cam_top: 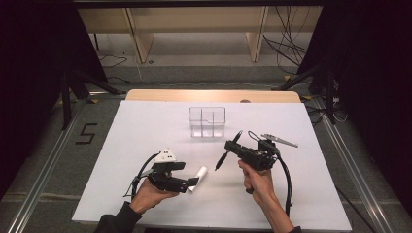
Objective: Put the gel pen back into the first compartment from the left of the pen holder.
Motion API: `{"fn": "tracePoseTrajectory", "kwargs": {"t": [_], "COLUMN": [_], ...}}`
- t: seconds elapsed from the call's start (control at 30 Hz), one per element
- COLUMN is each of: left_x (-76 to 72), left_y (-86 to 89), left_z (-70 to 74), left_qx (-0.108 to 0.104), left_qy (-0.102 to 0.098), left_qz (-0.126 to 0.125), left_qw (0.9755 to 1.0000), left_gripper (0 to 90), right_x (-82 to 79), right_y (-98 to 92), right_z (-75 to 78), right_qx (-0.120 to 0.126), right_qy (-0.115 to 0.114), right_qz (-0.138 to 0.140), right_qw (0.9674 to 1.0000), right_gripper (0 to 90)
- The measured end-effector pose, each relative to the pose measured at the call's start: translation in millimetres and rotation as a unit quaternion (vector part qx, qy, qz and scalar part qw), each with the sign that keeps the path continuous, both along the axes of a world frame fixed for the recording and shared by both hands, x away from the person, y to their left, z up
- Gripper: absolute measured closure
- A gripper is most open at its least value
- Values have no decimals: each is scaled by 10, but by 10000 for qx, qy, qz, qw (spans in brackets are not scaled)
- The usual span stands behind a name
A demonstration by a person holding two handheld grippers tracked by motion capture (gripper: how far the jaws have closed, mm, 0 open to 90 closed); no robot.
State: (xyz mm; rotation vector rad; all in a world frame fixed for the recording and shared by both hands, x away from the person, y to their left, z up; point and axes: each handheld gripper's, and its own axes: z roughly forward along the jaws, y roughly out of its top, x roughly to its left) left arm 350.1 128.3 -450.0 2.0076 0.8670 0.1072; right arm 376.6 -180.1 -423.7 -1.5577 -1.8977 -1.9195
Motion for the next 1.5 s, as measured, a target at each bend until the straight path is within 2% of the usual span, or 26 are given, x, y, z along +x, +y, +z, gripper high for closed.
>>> {"fn": "tracePoseTrajectory", "kwargs": {"t": [0.07,0.13,0.33,0.67,0.83,1.27,1.37,1.5], "left_x": [-13,-19,-21,-57,-81,-102,-98,-103], "left_y": [21,38,128,298,372,409,426,442], "left_z": [1,-1,-33,-47,-30,-78,-78,-82], "left_qx": [3,-14,-86,-433,-483,-336,-370,-332], "left_qy": [15,11,-2,-185,-240,-270,-282,-407], "left_qz": [36,55,133,320,418,446,501,521], "left_qw": [10000,10000,9999,9984,9977,9981,9977,9973], "left_gripper": [175,175,173,170,166,161,161,161], "right_x": [83,105,291,629,771,1070,1128,1181], "right_y": [9,10,60,262,385,596,631,676], "right_z": [99,124,289,417,493,600,638,700], "right_qx": [20,25,-126,-251,-392,-552,-572,-587], "right_qy": [-108,-112,-295,-389,-470,-555,-586,-624], "right_qz": [-43,-53,-169,-333,-365,-470,-495,-506], "right_qw": [9999,9999,9993,9984,9975,9958,9954,9950], "right_gripper": [795,795,795,794,794,792,792,792]}}
